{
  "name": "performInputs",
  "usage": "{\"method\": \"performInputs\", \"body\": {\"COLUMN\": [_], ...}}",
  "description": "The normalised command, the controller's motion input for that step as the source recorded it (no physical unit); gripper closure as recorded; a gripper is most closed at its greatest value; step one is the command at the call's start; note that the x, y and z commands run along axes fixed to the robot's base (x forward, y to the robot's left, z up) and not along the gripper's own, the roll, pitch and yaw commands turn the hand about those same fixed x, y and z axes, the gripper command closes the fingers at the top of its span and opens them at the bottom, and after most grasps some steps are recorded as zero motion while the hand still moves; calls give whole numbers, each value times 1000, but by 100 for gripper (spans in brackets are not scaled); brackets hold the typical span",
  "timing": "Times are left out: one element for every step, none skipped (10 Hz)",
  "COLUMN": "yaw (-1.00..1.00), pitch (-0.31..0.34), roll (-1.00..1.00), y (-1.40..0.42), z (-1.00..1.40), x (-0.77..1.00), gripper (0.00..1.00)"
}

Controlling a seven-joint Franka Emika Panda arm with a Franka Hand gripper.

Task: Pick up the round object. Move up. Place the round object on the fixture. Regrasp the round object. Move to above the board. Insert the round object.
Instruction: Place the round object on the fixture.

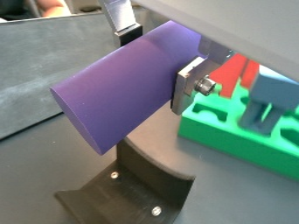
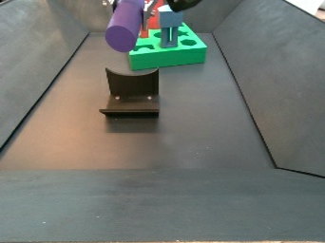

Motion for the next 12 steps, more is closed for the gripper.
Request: {"method": "performInputs", "body": {"yaw": [217,147,43,-33,-112,-140,-169,-171,-126,-128,-165,-186], "pitch": [279,303,333,300,241,207,129,94,214,193,195,155], "roll": [-1000,-1000,-1000,-846,-632,-518,-260,-201,-1000,-1000,-928,-717], "y": [52,49,48,49,48,48,33,27,133,136,141,137], "z": [-13,-16,-21,-15,-16,-20,-12,-3,-1000,-1000,-1000,-1000], "x": [69,69,72,71,73,73,68,64,121,127,145,154], "gripper": [100,100,100,100,100,100,100,100,100,100,100,100]}}
